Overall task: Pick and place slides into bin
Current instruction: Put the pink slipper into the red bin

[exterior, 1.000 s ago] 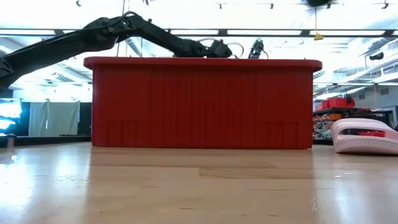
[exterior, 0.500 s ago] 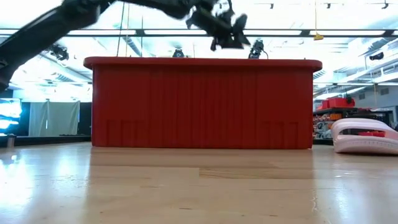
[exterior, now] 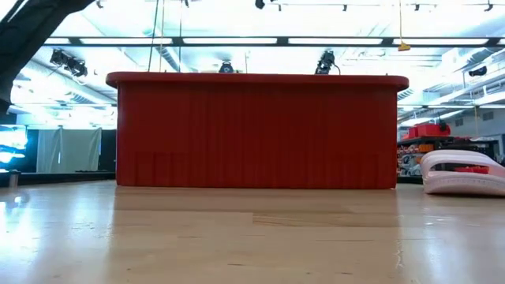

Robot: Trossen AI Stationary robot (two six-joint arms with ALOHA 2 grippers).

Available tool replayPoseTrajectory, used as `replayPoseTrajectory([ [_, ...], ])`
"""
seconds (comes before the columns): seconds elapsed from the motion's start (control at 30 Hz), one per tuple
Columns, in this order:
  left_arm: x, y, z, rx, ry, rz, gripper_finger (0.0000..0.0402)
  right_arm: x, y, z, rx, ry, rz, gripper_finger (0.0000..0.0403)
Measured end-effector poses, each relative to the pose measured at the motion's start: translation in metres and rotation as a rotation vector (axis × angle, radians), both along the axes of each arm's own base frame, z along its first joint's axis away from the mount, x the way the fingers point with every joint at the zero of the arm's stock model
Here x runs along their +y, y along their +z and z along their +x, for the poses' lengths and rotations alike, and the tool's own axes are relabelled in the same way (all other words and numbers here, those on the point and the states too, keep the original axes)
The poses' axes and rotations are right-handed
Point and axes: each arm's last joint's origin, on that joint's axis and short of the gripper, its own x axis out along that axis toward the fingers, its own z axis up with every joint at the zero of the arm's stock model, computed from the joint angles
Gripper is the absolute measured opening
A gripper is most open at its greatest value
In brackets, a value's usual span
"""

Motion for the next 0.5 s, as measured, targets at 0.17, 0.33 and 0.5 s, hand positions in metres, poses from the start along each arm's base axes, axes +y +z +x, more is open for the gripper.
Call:
replayPoseTrajectory([
  [0.17, -0.007, 0.003, -0.001, -0.003, -0.013, 0.0, 0.0157, 0.003, -0.025, 0.001, 0.038, -0.003, 0.013, 0.0083],
  [0.33, -0.008, 0.002, 0.0, 0.009, -0.015, -0.009, 0.0149, 0.004, -0.041, 0.002, 0.063, -0.002, 0.032, 0.0101],
  [0.5, -0.009, 0.001, 0.0, 0.017, -0.018, -0.012, 0.0141, 0.004, -0.054, 0.001, 0.078, -0.003, 0.026, 0.0134],
])
